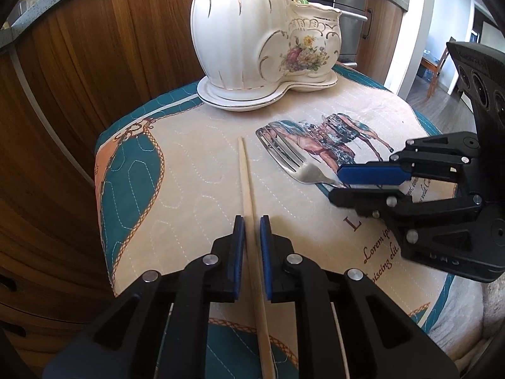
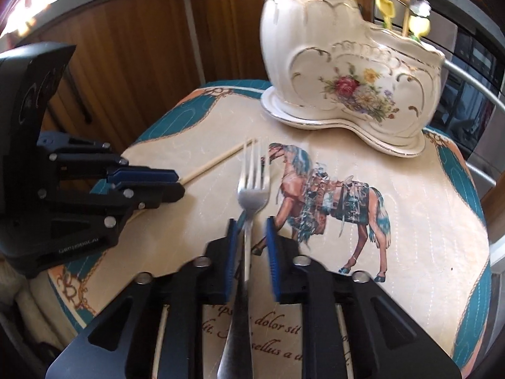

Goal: Organize utensils
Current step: 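Grasp the last chopstick with the left tool while the right tool grasps a silver fork, then carry the chopstick over the tall cup while the right tool carries the silver fork over the small cup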

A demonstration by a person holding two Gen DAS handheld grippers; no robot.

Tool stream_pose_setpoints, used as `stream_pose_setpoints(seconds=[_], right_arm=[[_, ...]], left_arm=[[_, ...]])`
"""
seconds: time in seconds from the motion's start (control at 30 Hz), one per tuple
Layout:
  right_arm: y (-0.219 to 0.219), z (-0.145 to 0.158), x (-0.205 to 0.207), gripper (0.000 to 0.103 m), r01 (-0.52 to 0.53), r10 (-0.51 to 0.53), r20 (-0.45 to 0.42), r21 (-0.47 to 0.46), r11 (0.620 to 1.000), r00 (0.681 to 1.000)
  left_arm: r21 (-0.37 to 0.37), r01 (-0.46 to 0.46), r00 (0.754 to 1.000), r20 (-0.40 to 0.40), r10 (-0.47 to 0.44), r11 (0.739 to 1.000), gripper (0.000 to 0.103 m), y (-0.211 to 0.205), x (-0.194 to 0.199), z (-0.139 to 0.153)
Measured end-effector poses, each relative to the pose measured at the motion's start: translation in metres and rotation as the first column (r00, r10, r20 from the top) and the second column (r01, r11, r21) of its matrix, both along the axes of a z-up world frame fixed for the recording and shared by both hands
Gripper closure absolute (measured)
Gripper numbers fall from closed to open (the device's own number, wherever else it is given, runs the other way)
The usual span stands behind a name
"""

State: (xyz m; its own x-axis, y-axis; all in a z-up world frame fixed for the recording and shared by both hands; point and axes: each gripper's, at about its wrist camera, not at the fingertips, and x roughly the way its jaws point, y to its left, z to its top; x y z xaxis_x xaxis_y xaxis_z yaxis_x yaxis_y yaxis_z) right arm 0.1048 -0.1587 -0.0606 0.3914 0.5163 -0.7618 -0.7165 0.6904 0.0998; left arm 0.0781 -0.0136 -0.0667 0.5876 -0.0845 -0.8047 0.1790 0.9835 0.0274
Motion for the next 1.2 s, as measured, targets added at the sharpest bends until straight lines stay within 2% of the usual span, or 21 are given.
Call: stream_pose_setpoints(seconds=[0.03, 0.1, 0.17, 0.3, 0.37, 0.4, 0.5, 0.6, 0.7, 0.8, 1.0, 1.2], right_arm=[[-0.002, 0.000, 0.001, 0.095, 0.002, -0.001, -0.015, 0.017, 1.000, 1.000], [-0.005, 0.000, 0.004, 0.096, 0.010, -0.009, -0.035, 0.040, 0.999, 0.999], [-0.009, 0.000, 0.005, 0.097, 0.016, -0.012, -0.055, 0.062, 0.998, 0.998], [-0.019, 0.010, 0.004, 0.097, 0.032, -0.029, -0.035, 0.088, 0.996, 0.999], [-0.023, 0.015, 0.002, 0.097, 0.035, -0.033, -0.021, 0.106, 0.994, 0.999], [-0.025, 0.019, 0.001, 0.097, 0.034, -0.033, -0.010, 0.120, 0.992, 0.999], [-0.028, 0.023, 0.000, 0.097, 0.038, -0.039, 0.002, 0.144, 0.989, 0.999], [-0.031, 0.026, 0.000, 0.097, 0.047, -0.050, 0.012, 0.150, 0.988, 0.999], [-0.043, 0.036, -0.001, 0.097, 0.069, -0.075, 0.027, 0.180, 0.981, 0.997], [-0.055, 0.049, -0.001, 0.097, 0.087, -0.105, 0.062, 0.237, 0.968, 0.993], [-0.072, 0.073, -0.009, 0.097, 0.099, -0.159, 0.167, 0.320, 0.942, 0.973], [-0.076, 0.088, -0.014, 0.097, 0.119, -0.233, 0.266, 0.384, 0.916, 0.935]], left_arm=[[-0.004, -0.004, 1.000, -0.001, 0.004, 1.000, 0.087, 0.000, 0.001, 0.000], [-0.025, -0.008, 1.000, -0.013, 0.007, 1.000, 0.076, -0.001, 0.003, 0.000], [-0.028, -0.002, 1.000, -0.020, 0.002, 1.000, 0.069, -0.004, 0.003, 0.000], [0.000, -0.008, 0.999, -0.032, 0.008, 1.000, 0.069, -0.006, 0.000, 0.000], [0.008, -0.008, 0.999, -0.042, 0.008, 1.000, 0.073, -0.005, -0.001, 0.001], [0.015, -0.011, 0.999, -0.041, 0.012, 1.000, 0.079, -0.005, -0.001, 0.001], [0.030, -0.018, 0.999, -0.030, 0.019, 0.999, 0.089, -0.003, 0.000, 0.000], [0.039, -0.003, 1.000, -0.013, 0.003, 0.999, 0.095, -0.003, 0.001, 0.000], [0.032, -0.001, 1.000, -0.002, 0.001, 0.999, 0.097, 0.000, 0.000, 0.000], [0.018, 0.004, 0.998, 0.058, -0.005, 1.000, 0.097, 0.003, -0.006, 0.003], [-0.032, 0.006, 0.977, 0.213, 0.001, 0.999, 0.097, 0.012, -0.019, 0.024], [-0.133, -0.032, 0.933, 0.353, 0.077, 0.991, 0.097, 0.034, -0.027, 0.049]])
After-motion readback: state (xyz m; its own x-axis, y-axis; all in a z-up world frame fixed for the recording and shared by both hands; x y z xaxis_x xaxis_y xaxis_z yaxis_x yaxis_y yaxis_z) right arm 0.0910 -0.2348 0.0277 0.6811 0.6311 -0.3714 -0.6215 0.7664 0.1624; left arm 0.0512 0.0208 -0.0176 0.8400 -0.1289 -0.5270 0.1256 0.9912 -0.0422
